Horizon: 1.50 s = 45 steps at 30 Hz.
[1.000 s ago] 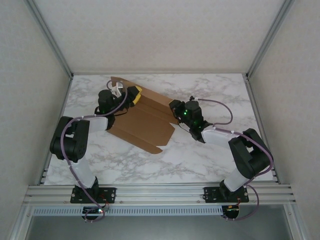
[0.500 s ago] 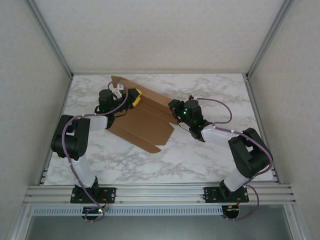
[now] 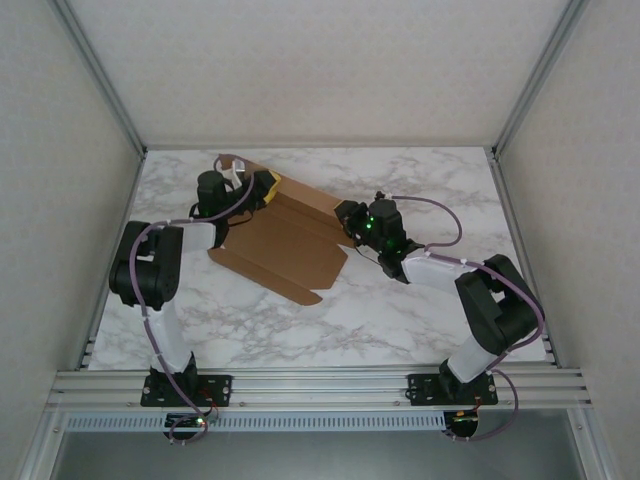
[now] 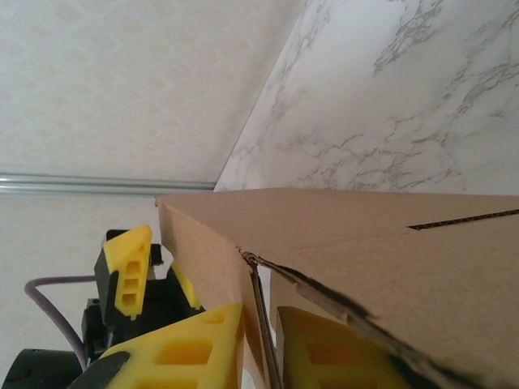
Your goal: Fold the paper box
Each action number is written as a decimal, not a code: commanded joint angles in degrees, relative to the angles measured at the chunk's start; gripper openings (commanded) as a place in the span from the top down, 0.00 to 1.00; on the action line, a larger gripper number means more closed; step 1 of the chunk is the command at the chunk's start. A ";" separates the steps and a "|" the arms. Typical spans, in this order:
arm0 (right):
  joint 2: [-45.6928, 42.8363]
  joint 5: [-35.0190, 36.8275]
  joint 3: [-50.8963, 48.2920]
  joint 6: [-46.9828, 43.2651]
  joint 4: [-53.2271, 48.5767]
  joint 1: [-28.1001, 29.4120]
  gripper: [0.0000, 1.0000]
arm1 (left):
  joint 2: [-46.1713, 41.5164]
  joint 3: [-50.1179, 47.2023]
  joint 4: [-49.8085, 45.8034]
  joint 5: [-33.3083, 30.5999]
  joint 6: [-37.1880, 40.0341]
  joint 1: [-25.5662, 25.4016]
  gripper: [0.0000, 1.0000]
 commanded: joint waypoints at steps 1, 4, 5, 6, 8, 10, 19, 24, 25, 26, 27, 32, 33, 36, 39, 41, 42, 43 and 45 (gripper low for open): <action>1.66 -1.93 1.47 -1.65 -1.35 -0.43 0.82 | 1.17 0.46 5.18 0.57 -2.19 0.45 0.69; 2.60 -4.20 2.31 -1.78 -1.52 -1.45 0.82 | 0.65 -0.90 7.09 0.22 -3.67 0.47 0.81; 3.16 -5.58 3.00 -1.99 -1.87 -1.99 0.82 | 0.23 -1.30 6.68 -0.27 -3.50 0.44 0.84; 3.78 -6.89 3.84 -2.20 -2.59 -2.58 0.82 | -0.21 -1.77 6.44 -0.74 -3.41 0.47 0.86; 5.26 -9.91 5.84 -3.42 -3.61 -3.69 0.82 | -1.51 -3.04 5.94 -2.20 -3.23 0.45 0.90; 6.62 -12.19 8.05 -4.88 -4.85 -4.53 0.81 | -2.74 -4.66 5.86 -3.98 -3.55 0.27 0.94; 13.20 -21.54 22.77 -17.33 -16.12 -5.58 0.75 | -9.29 -14.02 10.81 -10.97 -6.63 0.16 0.95; 16.98 -25.26 29.93 -21.69 -22.13 -5.88 0.71 | -14.82 -18.42 8.63 -17.04 -6.84 -0.46 0.95; 17.64 -25.92 31.34 -22.51 -23.67 -5.86 0.70 | -16.28 -19.32 7.27 -18.60 -6.13 -0.70 0.95; 17.97 -26.67 32.39 -23.54 -25.05 -5.81 0.67 | -17.95 -20.36 6.13 -20.35 -5.43 -0.90 0.96; 18.06 -26.44 33.00 -24.62 -26.96 -5.75 0.63 | -19.19 -21.13 5.16 -21.81 -4.97 -1.01 0.96; 11.98 -20.62 30.31 -30.77 -33.78 -5.32 0.33 | -24.15 -23.72 1.43 -26.83 -2.18 -1.28 0.98; 10.73 -19.72 29.76 -31.95 -34.98 -5.35 0.30 | -24.52 -24.10 1.11 -27.40 -1.69 -1.38 0.98; 6.29 -16.58 28.25 -35.33 -39.11 -5.07 0.26 | -24.93 -25.29 0.99 -28.26 -1.21 -1.78 0.98; 0.90 -10.67 26.45 -39.45 -43.71 -4.28 0.24 | -25.15 -26.10 1.36 -28.55 -1.39 -1.95 0.99; -2.73 -6.50 24.50 -41.45 -46.49 -3.96 0.24 | -26.02 -26.50 1.25 -29.41 -1.30 -2.07 0.99; -4.22 -4.09 23.75 -42.02 -47.93 -3.83 0.24 | -26.47 -26.63 1.10 -29.93 -1.13 -2.15 0.99; -6.11 -1.50 22.18 -42.34 -48.87 -3.78 0.25 | -26.93 -26.68 0.75 -30.42 -0.89 -2.33 0.99; -10.12 1.19 18.21 -42.87 -47.82 -3.15 0.30 | -27.56 -26.77 0.42 -30.89 -0.60 -2.55 0.99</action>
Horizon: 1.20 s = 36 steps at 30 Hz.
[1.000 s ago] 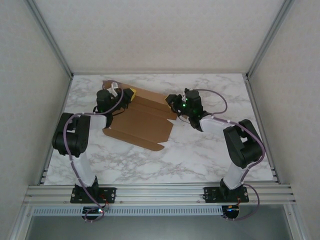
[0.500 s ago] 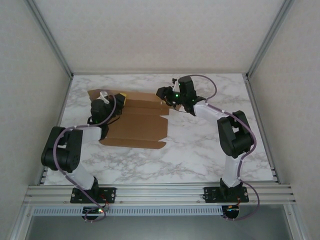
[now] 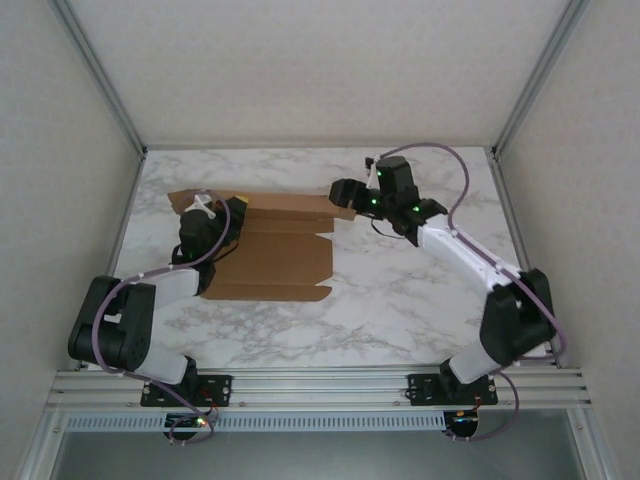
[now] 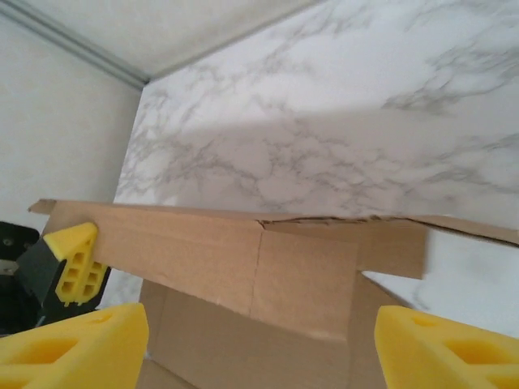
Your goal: Fold the paper box
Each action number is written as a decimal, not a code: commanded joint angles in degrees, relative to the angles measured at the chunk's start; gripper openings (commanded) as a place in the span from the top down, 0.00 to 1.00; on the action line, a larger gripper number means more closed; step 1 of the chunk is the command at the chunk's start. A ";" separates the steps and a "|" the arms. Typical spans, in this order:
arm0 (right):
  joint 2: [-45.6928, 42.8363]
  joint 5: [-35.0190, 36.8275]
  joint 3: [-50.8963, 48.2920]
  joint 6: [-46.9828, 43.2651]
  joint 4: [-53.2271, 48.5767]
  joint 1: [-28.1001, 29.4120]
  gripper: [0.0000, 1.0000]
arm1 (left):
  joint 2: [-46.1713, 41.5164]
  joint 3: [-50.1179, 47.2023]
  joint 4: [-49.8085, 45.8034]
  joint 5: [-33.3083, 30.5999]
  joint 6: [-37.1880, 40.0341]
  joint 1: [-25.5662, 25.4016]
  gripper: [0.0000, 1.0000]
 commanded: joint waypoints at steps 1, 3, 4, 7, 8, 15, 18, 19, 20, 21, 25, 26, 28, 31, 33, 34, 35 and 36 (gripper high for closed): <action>-5.58 8.18 -6.31 -4.09 -3.18 1.33 0.35 | -2.21 -0.77 -1.53 -2.54 3.03 -0.70 0.99; -7.98 7.99 -9.49 -5.03 -2.04 3.53 0.52 | -2.36 -0.82 -1.73 -2.72 2.95 -0.78 0.99; -8.61 7.62 -11.06 -5.66 -1.63 5.28 0.62 | -2.40 -0.93 -1.73 -2.77 2.71 -0.79 0.99; -6.05 7.03 -12.59 -6.91 -2.32 10.99 0.80 | -2.60 -1.57 -1.36 -2.90 1.57 -0.76 0.99; -4.67 7.36 -12.59 -7.25 -2.48 12.85 0.83 | -2.62 -1.73 -1.13 -2.98 1.30 -0.74 0.99; 11.06 10.14 -5.74 -7.37 -3.37 22.64 1.00 | -3.79 -2.88 -3.56 -4.92 1.74 -1.03 0.97; 17.13 11.53 -2.35 -6.62 -4.49 24.26 1.00 | -4.49 -3.21 -4.80 -6.09 2.24 -1.22 0.96; 18.99 11.53 -1.67 -6.15 -4.44 24.35 1.00 | -4.66 -3.39 -4.97 -6.59 2.16 -1.32 0.97; 20.33 11.42 -1.22 -5.77 -4.35 24.47 1.00 | -4.84 -3.40 -5.35 -6.89 2.20 -1.34 0.96; 21.70 11.50 -1.01 -5.30 -4.24 24.54 1.00 | -4.98 -3.40 -5.79 -7.15 2.36 -1.44 0.96; 25.07 12.82 -1.71 -3.65 -3.81 24.60 1.00 | -5.43 -2.74 -8.06 -7.86 4.09 -2.02 0.96; 25.62 13.11 -2.25 -3.50 -3.65 24.60 1.00 | -5.62 -2.50 -8.59 -7.98 4.55 -2.11 0.96; 26.15 13.89 -3.06 -3.15 -3.53 24.63 1.00 | -5.86 -2.21 -9.67 -8.29 5.19 -2.47 0.96; 26.25 16.15 -4.42 -2.94 -4.07 24.47 1.00 | -6.00 -2.31 -9.90 -9.01 5.55 -2.84 0.96; 26.16 17.29 -5.05 -3.03 -4.53 24.09 1.00 | -5.94 -2.74 -9.59 -9.48 4.76 -3.00 0.96; 26.15 17.39 -5.45 -3.05 -4.53 23.87 1.00 | -5.86 -2.92 -9.24 -9.49 4.34 -3.09 0.96; 26.15 17.40 -5.82 -3.05 -4.58 23.53 1.00 | -5.76 -3.20 -8.88 -9.48 3.86 -3.24 0.96; 26.15 17.46 -6.27 -3.06 -4.70 23.18 1.00 | -5.74 -3.34 -8.61 -9.49 3.50 -3.40 0.96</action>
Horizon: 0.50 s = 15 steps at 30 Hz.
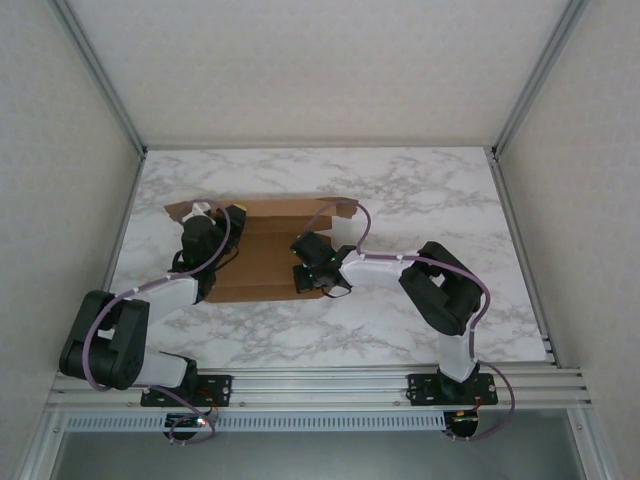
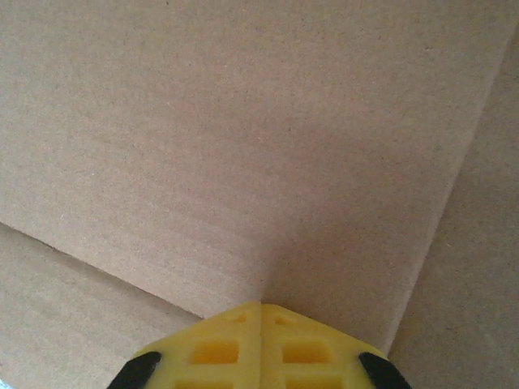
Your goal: Fold the paper box
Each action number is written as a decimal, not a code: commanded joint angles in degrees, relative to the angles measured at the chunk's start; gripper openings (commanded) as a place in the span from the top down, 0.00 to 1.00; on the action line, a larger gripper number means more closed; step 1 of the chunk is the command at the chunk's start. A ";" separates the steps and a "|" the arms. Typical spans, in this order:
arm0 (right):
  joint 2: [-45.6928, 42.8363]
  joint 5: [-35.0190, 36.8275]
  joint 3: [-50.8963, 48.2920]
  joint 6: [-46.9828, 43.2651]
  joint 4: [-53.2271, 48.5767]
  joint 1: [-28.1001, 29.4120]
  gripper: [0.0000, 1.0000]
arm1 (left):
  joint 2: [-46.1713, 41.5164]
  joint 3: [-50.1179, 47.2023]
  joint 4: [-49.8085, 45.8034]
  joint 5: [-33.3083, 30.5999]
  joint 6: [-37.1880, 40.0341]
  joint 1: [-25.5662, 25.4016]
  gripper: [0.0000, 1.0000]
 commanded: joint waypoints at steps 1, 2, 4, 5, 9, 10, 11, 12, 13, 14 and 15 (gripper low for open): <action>1.99 4.07 -3.63 0.70 -3.84 -1.23 1.00 | -0.67 -0.76 -1.90 -2.02 0.90 -1.05 0.96; 1.75 4.04 -4.21 0.72 -3.59 -1.75 1.00 | -0.61 -0.76 -1.81 -2.15 0.77 -1.34 0.96; 0.98 3.97 -5.28 0.61 -3.23 -2.50 1.00 | -0.78 -0.84 -1.89 -2.87 0.76 -1.95 0.96; 0.39 3.71 -5.71 0.32 -3.02 -3.05 1.00 | -0.97 -0.98 -1.81 -3.40 0.76 -2.30 0.96; -2.28 2.77 -6.32 -1.82 -2.49 -4.40 1.00 | -0.92 -0.98 -1.63 -4.67 0.67 -3.11 0.95; -2.89 2.19 -6.39 -2.43 -2.32 -4.69 1.00 | -0.78 -1.02 -1.59 -4.79 0.60 -3.12 0.95; -3.76 0.21 -6.69 -3.36 -1.60 -4.96 1.00 | -0.65 -1.10 -1.47 -5.04 0.39 -3.12 0.95; -4.58 -2.05 -6.93 -4.33 -0.78 -5.27 1.00 | -0.49 -1.11 -1.37 -5.43 0.20 -3.12 0.95; -5.18 -3.39 -6.81 -5.03 -0.86 -5.33 1.00 | -0.34 -1.02 -1.37 -5.87 0.02 -3.12 0.95; -5.70 -4.57 -6.46 -5.77 -1.18 -5.43 1.00 | -0.13 -1.02 -1.16 -6.34 -0.28 -3.12 0.95; -6.43 -6.23 -6.32 -6.67 -0.98 -5.42 0.98 | 0.15 -1.02 -0.87 -6.85 -0.63 -3.12 0.95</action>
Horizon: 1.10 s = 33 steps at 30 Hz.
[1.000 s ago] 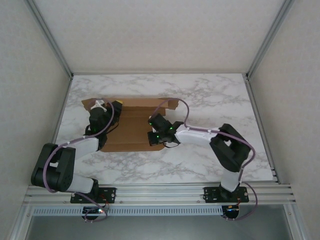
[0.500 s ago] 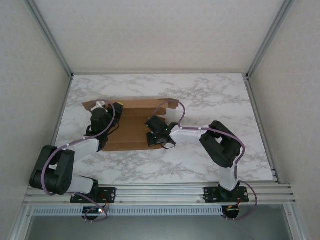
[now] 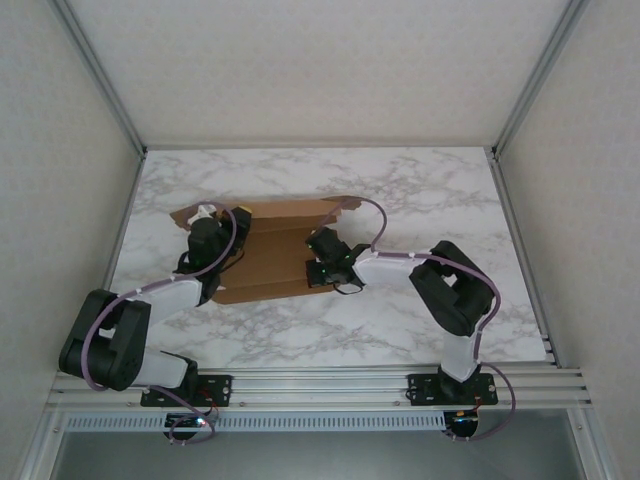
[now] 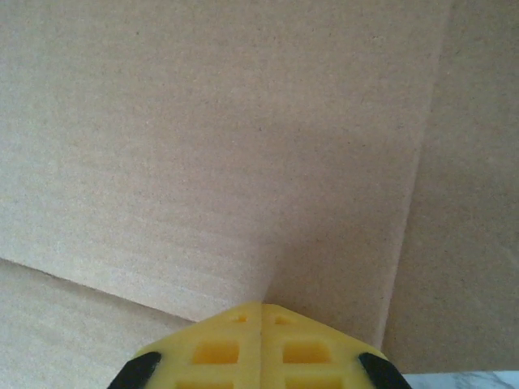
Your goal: Fold the paper box
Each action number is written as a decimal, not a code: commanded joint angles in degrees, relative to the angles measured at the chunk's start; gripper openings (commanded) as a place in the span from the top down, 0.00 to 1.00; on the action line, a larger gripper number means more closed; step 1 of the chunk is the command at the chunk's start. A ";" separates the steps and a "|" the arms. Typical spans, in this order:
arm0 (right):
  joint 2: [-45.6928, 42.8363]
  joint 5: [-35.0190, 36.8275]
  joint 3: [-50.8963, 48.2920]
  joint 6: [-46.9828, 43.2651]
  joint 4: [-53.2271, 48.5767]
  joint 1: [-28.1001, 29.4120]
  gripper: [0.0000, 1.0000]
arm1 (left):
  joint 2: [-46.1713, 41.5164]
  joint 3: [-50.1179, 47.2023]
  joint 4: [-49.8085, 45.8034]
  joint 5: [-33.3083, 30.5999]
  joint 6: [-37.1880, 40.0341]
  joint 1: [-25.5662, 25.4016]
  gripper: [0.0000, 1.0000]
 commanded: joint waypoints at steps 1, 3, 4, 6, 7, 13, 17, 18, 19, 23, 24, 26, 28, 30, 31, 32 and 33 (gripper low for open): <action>-3.21 -5.16 -1.13 -4.27 -3.18 -0.54 0.95 | 0.49 -0.74 -0.43 -3.69 -0.17 -0.24 0.94; -6.18 -7.72 -2.09 -5.23 -1.82 -0.66 0.88 | 1.77 -0.22 0.36 -3.94 -0.90 -0.24 0.95; -7.84 -8.58 -2.66 -5.94 -0.90 -0.69 0.84 | 2.42 0.05 0.77 -3.84 -1.09 -0.24 0.95; -12.03 -7.74 -2.86 -6.97 -1.07 -0.98 0.73 | 3.77 0.96 1.09 -3.92 -1.05 -0.24 0.95; -13.58 -7.06 -2.52 -7.43 -2.09 -1.30 0.69 | 4.19 1.34 1.04 -4.07 -0.99 -0.24 0.95; -22.96 -9.94 5.09 -7.49 -11.23 -9.28 0.47 | 6.32 3.62 1.70 -4.66 -1.39 -0.24 0.95; -20.69 -11.53 15.15 -4.69 -18.35 -15.51 0.40 | 7.70 5.08 1.99 -4.36 -1.36 -0.15 0.95; -19.27 -11.89 17.87 -4.01 -20.28 -16.64 0.39 | 7.99 5.31 1.97 -4.23 -1.24 -0.07 0.95; -17.89 -11.85 19.97 -3.31 -21.69 -17.87 0.38 | 8.13 5.42 1.97 -4.18 -1.22 -0.12 0.95; -12.17 -15.60 26.09 -0.51 -23.47 -21.02 0.34 | 9.05 6.49 1.01 -2.56 -0.79 0.11 0.95; -10.30 -16.24 27.83 -0.54 -24.22 -21.32 0.34 | 9.29 6.71 0.87 -2.01 -0.57 0.20 0.96; -7.11 -17.73 30.65 -0.52 -25.26 -21.46 0.34 | 9.57 7.08 0.50 -1.33 -0.17 0.20 0.96; -4.50 -20.29 33.09 -0.04 -25.82 -21.38 0.34 | 9.42 7.00 0.30 -1.28 0.01 0.20 0.96; -2.60 -21.38 34.75 0.62 -25.74 -21.36 0.33 | 9.55 6.91 0.22 -1.20 0.10 0.18 0.96; -1.91 -21.46 35.26 0.77 -25.63 -21.37 0.33 | 9.61 6.98 0.14 -1.13 0.10 0.20 0.96; -1.05 -21.76 35.96 0.87 -25.72 -21.40 0.33 | 9.70 7.00 0.12 -0.99 0.10 0.20 0.96; -0.10 -21.77 36.76 0.95 -25.99 -21.40 0.33 | 9.90 7.13 0.13 -0.78 0.02 0.20 0.96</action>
